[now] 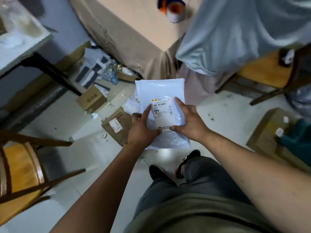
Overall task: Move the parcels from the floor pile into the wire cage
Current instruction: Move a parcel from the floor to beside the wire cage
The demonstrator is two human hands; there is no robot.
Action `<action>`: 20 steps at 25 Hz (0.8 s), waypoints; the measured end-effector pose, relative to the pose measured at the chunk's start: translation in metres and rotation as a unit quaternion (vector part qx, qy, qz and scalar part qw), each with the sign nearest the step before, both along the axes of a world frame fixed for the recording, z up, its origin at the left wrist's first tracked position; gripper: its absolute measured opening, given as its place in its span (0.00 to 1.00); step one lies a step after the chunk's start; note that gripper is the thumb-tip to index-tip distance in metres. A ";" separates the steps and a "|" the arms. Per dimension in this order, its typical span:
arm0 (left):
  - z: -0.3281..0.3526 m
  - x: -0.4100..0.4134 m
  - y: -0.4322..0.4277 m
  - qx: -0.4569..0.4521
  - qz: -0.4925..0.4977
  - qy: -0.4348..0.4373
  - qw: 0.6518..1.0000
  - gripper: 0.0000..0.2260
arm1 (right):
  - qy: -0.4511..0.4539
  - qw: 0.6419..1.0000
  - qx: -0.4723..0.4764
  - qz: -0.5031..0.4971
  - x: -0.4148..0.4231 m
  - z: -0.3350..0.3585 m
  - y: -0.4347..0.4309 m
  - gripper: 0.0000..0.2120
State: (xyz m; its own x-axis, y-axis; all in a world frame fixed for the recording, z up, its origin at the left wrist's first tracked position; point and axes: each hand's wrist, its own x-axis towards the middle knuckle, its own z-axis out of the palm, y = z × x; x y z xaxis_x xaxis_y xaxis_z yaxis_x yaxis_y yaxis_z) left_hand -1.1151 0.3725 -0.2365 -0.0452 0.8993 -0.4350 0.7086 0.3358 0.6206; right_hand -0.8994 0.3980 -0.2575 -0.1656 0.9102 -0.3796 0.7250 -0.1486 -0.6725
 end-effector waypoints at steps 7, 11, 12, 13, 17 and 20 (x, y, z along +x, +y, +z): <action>0.001 0.130 0.024 -0.046 -0.203 0.016 0.978 0.48 | -0.018 0.988 -0.036 -0.151 0.132 -0.013 -0.050 0.58; -0.011 0.223 0.039 -0.030 -0.305 0.032 0.951 0.47 | -0.009 0.972 -0.022 -0.232 0.214 -0.025 -0.078 0.55; -0.015 0.251 0.042 -0.027 -0.330 0.029 0.943 0.46 | -0.012 0.965 -0.024 -0.259 0.237 -0.026 -0.085 0.54; -0.019 0.279 0.045 -0.026 -0.357 0.027 0.933 0.46 | -0.015 0.958 -0.024 -0.285 0.261 -0.028 -0.094 0.54; -0.031 0.384 0.047 -0.015 -0.451 0.003 0.893 0.45 | -0.006 0.919 -0.003 -0.393 0.336 -0.038 -0.136 0.52; -0.046 0.456 0.043 -0.015 -0.518 -0.022 0.855 0.43 | 0.006 0.868 -0.015 -0.496 0.374 -0.045 -0.165 0.52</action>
State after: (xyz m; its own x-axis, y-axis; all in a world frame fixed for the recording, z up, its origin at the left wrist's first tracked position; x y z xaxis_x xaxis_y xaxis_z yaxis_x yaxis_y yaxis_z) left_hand -0.6594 0.4152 -0.2824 0.7859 0.4344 -0.4400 0.6116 -0.4417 0.6564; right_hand -0.5250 0.2332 -0.3023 0.6902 0.5963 -0.4099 0.2227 -0.7140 -0.6638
